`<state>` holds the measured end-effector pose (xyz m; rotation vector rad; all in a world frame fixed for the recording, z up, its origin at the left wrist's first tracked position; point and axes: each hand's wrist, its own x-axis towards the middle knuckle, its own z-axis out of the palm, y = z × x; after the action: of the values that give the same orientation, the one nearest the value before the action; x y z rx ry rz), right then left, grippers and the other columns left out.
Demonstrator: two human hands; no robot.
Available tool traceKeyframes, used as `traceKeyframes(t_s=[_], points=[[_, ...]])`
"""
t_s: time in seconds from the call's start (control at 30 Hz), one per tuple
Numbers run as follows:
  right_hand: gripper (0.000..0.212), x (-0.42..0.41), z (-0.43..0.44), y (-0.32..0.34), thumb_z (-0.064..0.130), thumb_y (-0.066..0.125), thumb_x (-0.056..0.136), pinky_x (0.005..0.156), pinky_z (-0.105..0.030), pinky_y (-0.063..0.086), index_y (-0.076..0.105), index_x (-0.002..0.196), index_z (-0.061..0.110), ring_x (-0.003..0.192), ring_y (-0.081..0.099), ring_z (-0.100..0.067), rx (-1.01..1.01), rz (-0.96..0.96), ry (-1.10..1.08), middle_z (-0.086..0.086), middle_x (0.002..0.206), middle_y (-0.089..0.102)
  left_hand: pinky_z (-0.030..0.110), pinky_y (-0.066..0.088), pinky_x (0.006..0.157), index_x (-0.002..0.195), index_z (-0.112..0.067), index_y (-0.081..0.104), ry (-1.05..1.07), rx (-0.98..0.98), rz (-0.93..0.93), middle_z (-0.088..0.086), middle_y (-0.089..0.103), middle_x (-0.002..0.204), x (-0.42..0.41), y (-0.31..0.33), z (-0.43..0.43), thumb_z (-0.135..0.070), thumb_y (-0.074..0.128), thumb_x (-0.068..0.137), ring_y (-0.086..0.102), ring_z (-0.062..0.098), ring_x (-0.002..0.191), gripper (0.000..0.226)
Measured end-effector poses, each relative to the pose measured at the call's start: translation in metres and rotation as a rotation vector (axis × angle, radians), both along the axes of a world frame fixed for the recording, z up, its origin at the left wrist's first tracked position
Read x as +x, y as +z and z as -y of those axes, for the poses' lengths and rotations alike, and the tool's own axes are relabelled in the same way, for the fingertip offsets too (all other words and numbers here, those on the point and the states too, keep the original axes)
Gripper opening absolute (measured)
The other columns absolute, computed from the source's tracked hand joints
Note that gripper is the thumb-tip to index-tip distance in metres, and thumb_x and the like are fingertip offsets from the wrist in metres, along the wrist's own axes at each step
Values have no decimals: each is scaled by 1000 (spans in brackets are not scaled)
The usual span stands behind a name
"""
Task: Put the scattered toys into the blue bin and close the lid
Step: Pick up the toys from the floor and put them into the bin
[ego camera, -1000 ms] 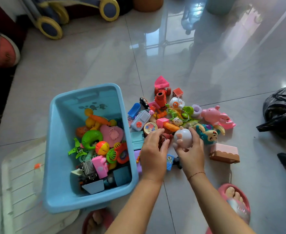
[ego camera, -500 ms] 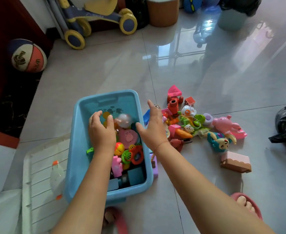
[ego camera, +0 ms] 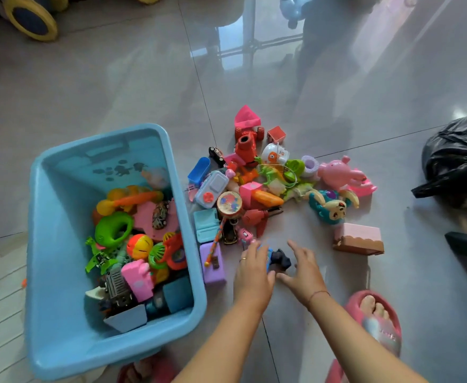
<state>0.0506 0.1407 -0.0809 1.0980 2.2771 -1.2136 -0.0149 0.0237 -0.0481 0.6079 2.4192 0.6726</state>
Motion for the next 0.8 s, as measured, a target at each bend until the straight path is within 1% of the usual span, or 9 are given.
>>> traceKeyframes(t_s=[0.1, 0.17, 0.23, 0.33, 0.43, 0.53, 0.63, 0.73, 0.8], points=[[81, -4, -8, -11, 22, 73, 73, 101, -34, 42, 31, 141, 36, 113, 50, -24, 11, 39, 90, -4, 127, 36, 35, 40, 101, 145, -18, 29, -117, -151, 5, 0, 28, 154, 3, -27, 11, -17, 71, 74, 42, 26, 129, 83], [74, -8, -9, -16, 21, 70, 76, 95, -30, 43, 35, 140, 34, 110, 52, -24, 35, 36, 169, -5, 124, 38, 32, 54, 78, 138, -16, 43, -160, -180, -75, 3, 46, 144, -1, -39, 13, -17, 83, 51, 61, 26, 103, 96], [64, -13, -9, -20, 20, 67, 78, 92, -31, 45, 41, 136, 30, 109, 53, -25, 56, 37, 226, -5, 120, 40, 33, 56, 65, 132, -17, 48, -158, -178, -109, 5, 54, 136, -4, -50, 13, -13, 83, 47, 64, 26, 87, 93], [49, -16, -7, -21, 14, 64, 80, 89, -25, 41, 52, 127, 23, 106, 55, -26, 47, 8, 132, -8, 115, 46, 43, 53, 82, 132, -15, 44, -124, -107, -81, 6, 43, 144, -7, -49, 6, -6, 68, 71, 56, 34, 105, 66], [42, -15, -8, -10, 8, 64, 79, 82, -16, 35, 58, 119, 18, 102, 58, -25, 51, -76, -115, -11, 112, 52, 43, 47, 88, 120, -10, 47, -70, -88, -45, 5, 37, 144, -8, -36, -3, -12, 64, 78, 49, 33, 116, 46], [40, -17, -10, 16, 9, 63, 81, 83, -22, 37, 57, 119, 18, 100, 56, -25, 77, -180, -370, -11, 113, 53, 38, 47, 93, 132, -14, 39, 49, 32, -90, 5, 41, 135, -9, -8, -9, -19, 72, 75, 50, 28, 118, 67], [39, -30, -9, 56, 12, 60, 85, 89, -30, 44, 54, 122, 20, 99, 50, -15, 65, -354, -537, -8, 116, 54, 28, 46, 99, 144, -15, 31, 141, 219, -236, 2, 38, 134, -13, 43, -7, -22, 77, 73, 44, 15, 123, 85], [40, -53, 8, 103, 14, 61, 85, 93, -29, 45, 54, 123, 24, 104, 52, -12, -38, -525, -539, -2, 117, 56, 18, 48, 95, 137, -12, 41, 274, 390, -451, 1, 40, 126, -18, 100, 13, -25, 81, 70, 43, 7, 118, 80], [41, -70, 32, 133, 13, 63, 81, 92, -27, 47, 57, 120, 24, 104, 56, -12, -142, -642, -440, -1, 118, 58, 16, 44, 96, 135, -10, 44, 450, 419, -552, 7, 43, 123, -27, 128, 40, -26, 82, 68, 47, 13, 116, 79]])
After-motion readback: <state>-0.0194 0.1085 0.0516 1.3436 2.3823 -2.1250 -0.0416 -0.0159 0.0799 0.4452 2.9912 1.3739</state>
